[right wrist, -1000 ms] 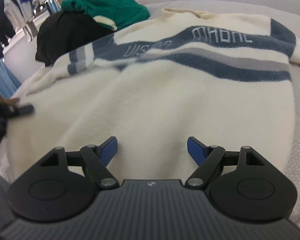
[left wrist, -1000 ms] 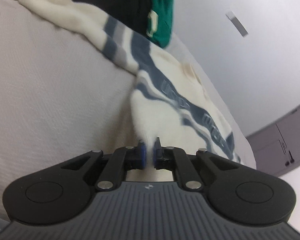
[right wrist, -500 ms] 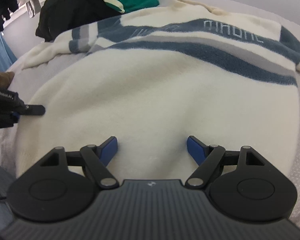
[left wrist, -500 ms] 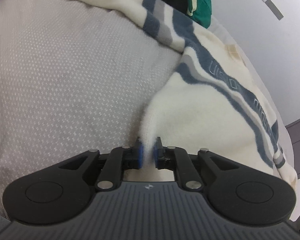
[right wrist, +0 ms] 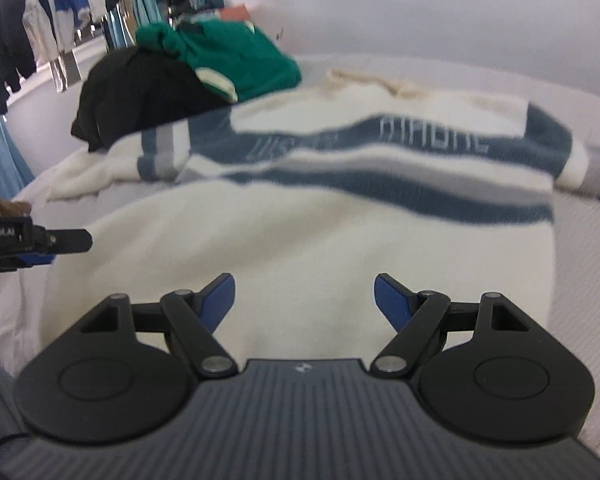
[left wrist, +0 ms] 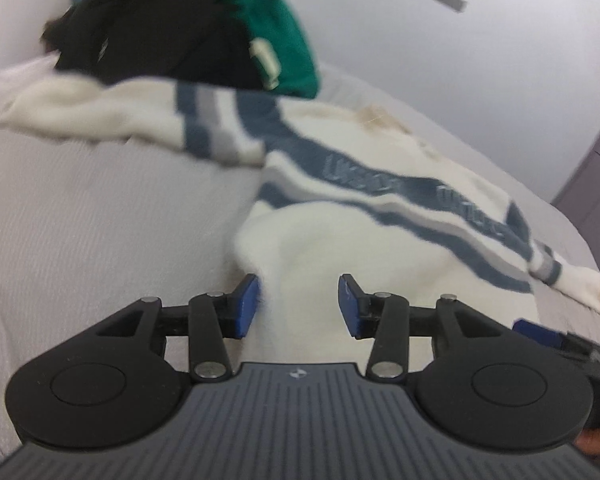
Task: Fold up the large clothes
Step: 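Move the right gripper along the outstretched sleeve toward its cuff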
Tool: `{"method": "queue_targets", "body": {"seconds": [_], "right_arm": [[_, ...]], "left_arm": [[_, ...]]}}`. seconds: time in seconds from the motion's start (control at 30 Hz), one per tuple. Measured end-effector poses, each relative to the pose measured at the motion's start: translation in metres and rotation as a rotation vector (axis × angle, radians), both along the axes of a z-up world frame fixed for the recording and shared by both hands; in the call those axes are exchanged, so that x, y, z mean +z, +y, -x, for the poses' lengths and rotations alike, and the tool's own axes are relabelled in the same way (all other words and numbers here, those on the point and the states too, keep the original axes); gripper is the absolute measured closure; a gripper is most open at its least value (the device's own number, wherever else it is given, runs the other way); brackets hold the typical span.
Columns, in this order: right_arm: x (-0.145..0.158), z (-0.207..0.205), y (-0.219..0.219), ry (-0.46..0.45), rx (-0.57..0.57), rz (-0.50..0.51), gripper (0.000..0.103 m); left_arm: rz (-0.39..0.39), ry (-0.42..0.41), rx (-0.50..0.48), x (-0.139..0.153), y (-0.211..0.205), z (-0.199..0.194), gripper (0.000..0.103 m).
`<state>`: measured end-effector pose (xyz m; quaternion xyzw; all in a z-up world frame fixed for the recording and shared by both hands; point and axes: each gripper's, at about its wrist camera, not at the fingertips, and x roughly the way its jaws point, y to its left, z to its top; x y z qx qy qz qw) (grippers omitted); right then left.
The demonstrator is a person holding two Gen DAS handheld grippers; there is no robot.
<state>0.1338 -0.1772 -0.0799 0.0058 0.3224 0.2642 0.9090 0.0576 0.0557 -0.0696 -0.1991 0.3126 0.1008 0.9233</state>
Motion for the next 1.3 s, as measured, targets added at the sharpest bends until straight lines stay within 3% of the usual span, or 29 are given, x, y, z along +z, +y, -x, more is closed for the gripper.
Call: {"method": "queue_targets", "body": {"seconds": [0.17, 0.37, 0.6, 0.8, 1.0, 1.1, 1.2, 1.3], "right_arm": [[0.014, 0.011, -0.007, -0.081, -0.016, -0.011, 0.025], [0.024, 0.025, -0.014, -0.122, -0.043, -0.029, 0.025], [0.037, 0.045, -0.037, -0.102, -0.113, -0.047, 0.025], [0.052, 0.055, -0.082, -0.075, -0.238, -0.094, 0.025], [0.078, 0.026, -0.140, -0.084, -0.370, -0.161, 0.025], [0.075, -0.001, -0.190, -0.003, -0.460, -0.273, 0.025], [0.064, -0.019, -0.231, 0.010, -0.556, -0.283, 0.025], [0.050, -0.037, -0.253, -0.001, -0.600, -0.225, 0.023]], "left_arm": [[-0.071, -0.073, -0.040, 0.018, -0.022, 0.006, 0.051], [-0.062, -0.129, -0.079, 0.030, -0.036, 0.017, 0.050], [-0.064, -0.138, -0.139, 0.032, -0.057, 0.024, 0.049], [-0.073, -0.135, -0.168, 0.028, -0.066, 0.024, 0.042], [-0.077, -0.107, -0.138, 0.020, -0.062, 0.015, 0.031], [-0.086, -0.091, -0.117, 0.015, -0.058, 0.009, 0.024], [-0.096, -0.076, -0.099, 0.010, -0.056, 0.001, 0.019], [-0.117, -0.054, -0.083, 0.004, -0.056, -0.010, 0.017]]}}
